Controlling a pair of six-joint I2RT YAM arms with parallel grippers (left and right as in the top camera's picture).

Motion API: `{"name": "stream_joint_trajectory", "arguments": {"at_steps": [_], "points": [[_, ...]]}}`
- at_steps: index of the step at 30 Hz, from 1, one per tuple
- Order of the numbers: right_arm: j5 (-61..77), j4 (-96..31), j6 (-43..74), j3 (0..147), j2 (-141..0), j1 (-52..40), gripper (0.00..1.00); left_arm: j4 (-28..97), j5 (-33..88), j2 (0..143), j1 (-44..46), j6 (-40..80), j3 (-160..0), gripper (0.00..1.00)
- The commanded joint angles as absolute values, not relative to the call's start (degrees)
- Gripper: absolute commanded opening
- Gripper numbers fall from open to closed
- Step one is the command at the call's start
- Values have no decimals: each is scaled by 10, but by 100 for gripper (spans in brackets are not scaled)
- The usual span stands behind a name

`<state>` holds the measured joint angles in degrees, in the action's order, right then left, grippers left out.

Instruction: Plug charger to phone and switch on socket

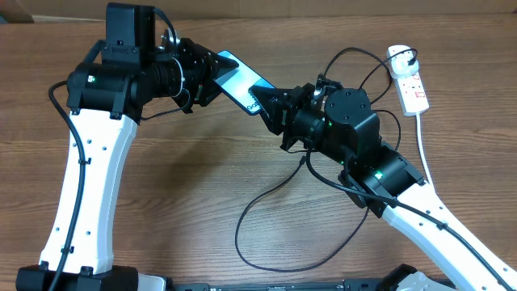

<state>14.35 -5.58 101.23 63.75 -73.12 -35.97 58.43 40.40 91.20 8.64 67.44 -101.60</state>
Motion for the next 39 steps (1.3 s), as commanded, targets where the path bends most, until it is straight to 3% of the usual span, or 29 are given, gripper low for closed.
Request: {"name": "stream_joint_trajectory", "arguments": {"at_steps": [1,13,20,33,39], "points": [[181,-47,1023,657,-718,-363,4,575,435,916,90,678,-1014,34],[182,-39,1037,657,-718,-363,4,575,446,916,91,684,-1014,33],[188,-39,1038,657,-718,-363,4,567,447,916,91,685,-1014,25],[200,-32,1053,657,-719,-364,5,566,451,916,91,697,-1014,22],[207,-30,1053,657,-721,-364,5,566,451,916,91,697,-1014,15]]}}
